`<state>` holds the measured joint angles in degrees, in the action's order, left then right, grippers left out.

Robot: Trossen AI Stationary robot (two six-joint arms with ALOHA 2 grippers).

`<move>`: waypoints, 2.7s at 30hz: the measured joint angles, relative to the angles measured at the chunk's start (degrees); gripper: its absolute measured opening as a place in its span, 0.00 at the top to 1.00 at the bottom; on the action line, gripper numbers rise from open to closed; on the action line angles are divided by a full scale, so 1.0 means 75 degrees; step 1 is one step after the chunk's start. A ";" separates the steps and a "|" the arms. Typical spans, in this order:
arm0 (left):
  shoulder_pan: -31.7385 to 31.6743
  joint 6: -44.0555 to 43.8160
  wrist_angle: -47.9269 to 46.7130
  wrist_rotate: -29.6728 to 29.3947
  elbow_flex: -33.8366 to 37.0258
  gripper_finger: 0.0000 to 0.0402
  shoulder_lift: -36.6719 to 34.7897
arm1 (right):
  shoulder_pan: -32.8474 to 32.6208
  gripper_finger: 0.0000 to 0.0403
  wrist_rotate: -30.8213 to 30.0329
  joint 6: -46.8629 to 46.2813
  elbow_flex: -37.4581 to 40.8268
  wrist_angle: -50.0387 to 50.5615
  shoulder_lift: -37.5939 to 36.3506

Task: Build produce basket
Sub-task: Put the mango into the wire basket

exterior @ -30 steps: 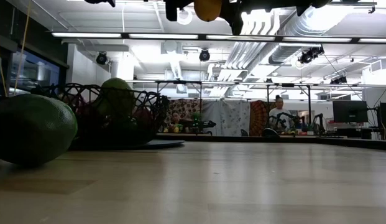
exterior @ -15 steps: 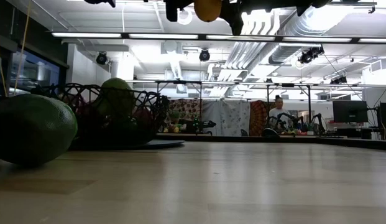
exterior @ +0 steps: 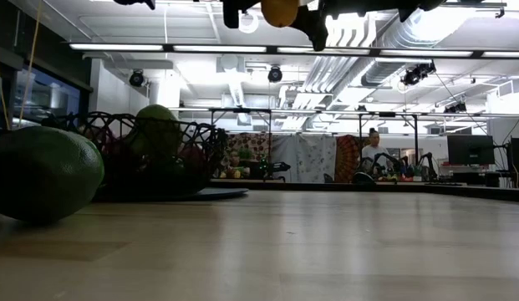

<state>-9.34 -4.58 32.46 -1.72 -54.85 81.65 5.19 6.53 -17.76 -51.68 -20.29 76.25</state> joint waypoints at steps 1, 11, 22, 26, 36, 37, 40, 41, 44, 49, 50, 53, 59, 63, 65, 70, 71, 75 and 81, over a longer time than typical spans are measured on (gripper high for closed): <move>0.0003 0.0005 -0.0001 0.0001 0.0000 0.57 0.0000 | 0.0000 0.26 -0.0051 -0.0049 0.0000 0.0036 0.0000; -0.0215 0.0362 -0.0567 0.0000 0.0000 0.57 -0.0224 | 0.0244 0.03 -0.0253 0.0343 0.0006 0.0742 -0.0419; -0.1121 0.0711 -0.3494 -0.0042 0.0000 0.57 -0.2149 | 0.0617 0.02 -0.0593 0.1053 0.0003 0.3108 -0.2398; -0.1154 0.0888 -0.4069 -0.0043 0.0317 0.57 -0.3054 | 0.0615 0.02 -0.1270 0.1202 0.0003 0.4232 -0.3019; -0.1152 -0.0221 -0.3026 -0.0667 0.2913 0.57 -0.5299 | 0.0468 0.02 -0.1899 0.0970 0.0100 0.5287 -0.3521; -0.1151 -0.0274 -0.2934 -0.0667 0.3044 0.57 -0.5444 | 0.0414 0.02 -0.1898 0.0959 0.0295 0.4977 -0.3549; -0.1148 -0.0366 -0.2891 -0.0695 0.3171 0.57 -0.5753 | 0.0297 0.02 -0.1872 0.0719 0.1243 0.3683 -0.3730; -0.1148 -0.0368 -0.2884 -0.0695 0.3171 0.57 -0.5816 | 0.0287 0.02 -0.1865 0.0642 0.1561 0.3210 -0.3818; -0.1148 -0.0368 -0.2878 -0.0652 0.3171 0.57 -0.5904 | 0.0361 0.02 -0.1841 0.0644 0.2143 0.2031 -0.4055; -0.1148 -0.0368 -0.2897 -0.0363 0.3171 0.55 -0.5907 | 0.0586 0.02 -0.1838 0.0832 0.2331 0.1889 -0.4288; -0.1148 -0.0368 -0.2915 -0.0342 0.3171 0.55 -0.5907 | 0.0643 0.02 -0.1861 0.0972 0.2331 0.1992 -0.4307; -0.1148 -0.0377 -0.2925 -0.0354 0.3171 0.54 -0.5907 | 0.0714 0.02 -0.1875 0.0820 0.2331 0.2346 -0.4335; -0.1148 -0.0370 -0.2924 -0.0435 0.3171 0.55 -0.5907 | 0.0708 0.02 -0.1819 -0.0800 0.2331 0.2321 -0.4284; -0.1148 -0.0449 -0.2922 -0.0475 0.3171 0.55 -0.5904 | 0.0708 0.02 -0.1820 -0.1415 0.2331 0.2255 -0.4281; -0.1148 -0.0895 -0.2927 -0.0736 0.3168 0.54 -0.5904 | 0.0708 0.02 -0.1836 -0.1377 0.2331 0.2216 -0.4266; -0.1154 -0.1373 -0.4056 -0.1609 0.2533 0.54 -0.5617 | 0.0711 0.02 -0.2081 -0.1428 0.2331 0.2097 -0.4158; -0.1154 -0.1373 -0.4526 -0.1777 0.2230 0.55 -0.5474 | 0.0711 0.02 -0.2077 -0.1407 0.2331 0.1982 -0.4130; -0.1329 -0.1388 -0.7115 -0.2134 0.0845 0.55 -0.4640 | 0.0711 0.02 -0.2134 -0.1420 0.2331 0.1823 -0.4024; -0.1989 -0.1139 -0.9469 -0.2258 -0.0061 0.55 -0.3229 | 0.0711 0.02 -0.2359 -0.1402 0.2331 0.1918 -0.3832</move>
<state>-24.26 -13.12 -38.56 -18.65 -55.31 57.43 10.52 -11.16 -28.27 -34.20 -5.90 47.51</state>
